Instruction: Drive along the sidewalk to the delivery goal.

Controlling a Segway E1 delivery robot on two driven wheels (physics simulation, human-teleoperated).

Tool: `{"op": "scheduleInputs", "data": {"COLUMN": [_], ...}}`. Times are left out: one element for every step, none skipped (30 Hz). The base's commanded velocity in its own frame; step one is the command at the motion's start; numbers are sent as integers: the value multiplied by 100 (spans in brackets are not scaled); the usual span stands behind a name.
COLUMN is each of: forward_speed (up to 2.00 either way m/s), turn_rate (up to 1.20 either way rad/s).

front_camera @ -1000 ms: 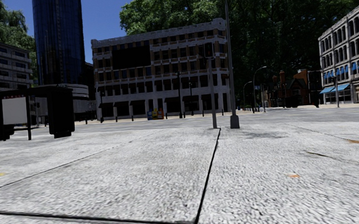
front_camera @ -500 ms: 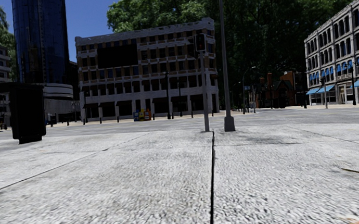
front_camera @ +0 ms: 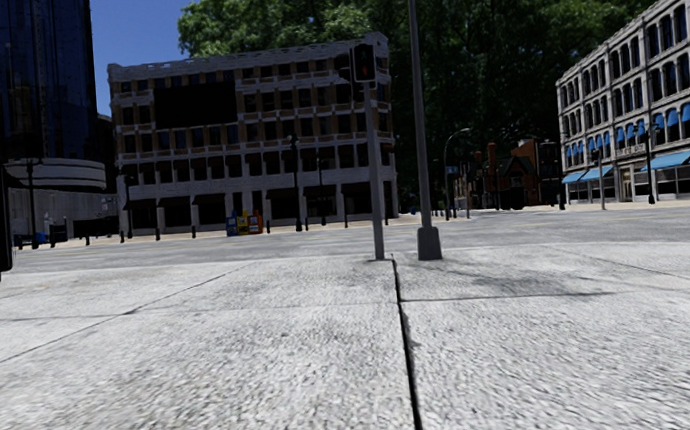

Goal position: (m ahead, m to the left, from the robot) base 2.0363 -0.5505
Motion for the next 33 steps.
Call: {"op": "scheduleInputs", "data": {"forward_speed": [200,200,200,200,200,200,200,200,200,200,200,200,200,200,200,200,200,168,143,132,124,120,113,111,110,110,110,110,110,109,107,107,104], "turn_rate": [-26,-26,-26,-26,-26,-11,0,0,0,0,0,0,0,0,0,0,0,0,0,0,0,-5,-10,-11,-11,-11,-12,-12,-12,-12,-12,-12,-12]}}
